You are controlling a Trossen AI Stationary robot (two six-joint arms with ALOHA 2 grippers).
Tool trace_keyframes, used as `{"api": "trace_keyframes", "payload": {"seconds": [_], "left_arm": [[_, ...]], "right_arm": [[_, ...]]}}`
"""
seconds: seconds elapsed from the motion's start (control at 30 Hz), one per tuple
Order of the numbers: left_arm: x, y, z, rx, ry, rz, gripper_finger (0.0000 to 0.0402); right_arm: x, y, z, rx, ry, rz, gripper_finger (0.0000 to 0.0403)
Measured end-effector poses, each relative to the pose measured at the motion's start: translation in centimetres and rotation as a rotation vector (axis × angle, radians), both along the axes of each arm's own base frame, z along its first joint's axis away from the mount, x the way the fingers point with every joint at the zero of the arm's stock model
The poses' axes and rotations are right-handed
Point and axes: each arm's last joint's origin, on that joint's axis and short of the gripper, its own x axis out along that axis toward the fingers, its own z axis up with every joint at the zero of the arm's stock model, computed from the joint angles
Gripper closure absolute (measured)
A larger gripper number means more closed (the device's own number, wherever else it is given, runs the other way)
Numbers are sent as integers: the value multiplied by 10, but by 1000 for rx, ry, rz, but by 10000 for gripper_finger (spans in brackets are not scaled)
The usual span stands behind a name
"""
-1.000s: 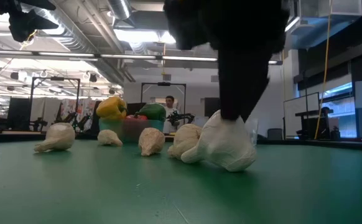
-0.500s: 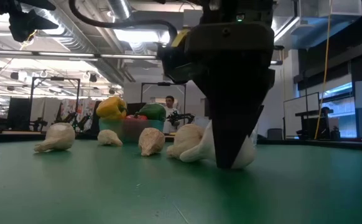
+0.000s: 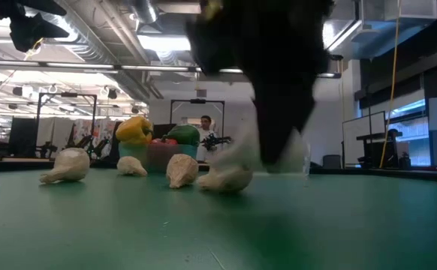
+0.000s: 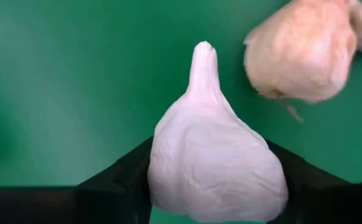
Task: Sort produce into baskets
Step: Put the garlic into the transparent bin
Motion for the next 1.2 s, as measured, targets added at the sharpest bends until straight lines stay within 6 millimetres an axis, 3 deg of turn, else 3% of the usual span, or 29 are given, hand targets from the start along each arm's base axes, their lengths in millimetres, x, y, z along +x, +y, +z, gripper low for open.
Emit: {"api": "trace_keyframes", "payload": {"seconds": [0.3, 0.5, 0.63, 0.87, 1.03, 1.2], "left_arm": [[-1, 0, -2, 8, 21, 0, 194], [-1, 0, -2, 9, 22, 2, 194], [-1, 0, -2, 6, 21, 2, 194], [-1, 0, -2, -14, 15, 9, 194], [-1, 1, -2, -32, 11, 17, 194], [-2, 2, -4, -34, 17, 62, 194]], "right_arm": [[-4, -7, 58, -47, 21, 115, 173], [3, -47, 103, -137, 3, 160, 172], [9, -94, 129, -200, -26, 154, 171], [8, -207, 164, -281, -102, 14, 171], [-22, -288, 179, -337, -98, -165, 171], [-55, -361, 182, -354, -78, -400, 171]]}}
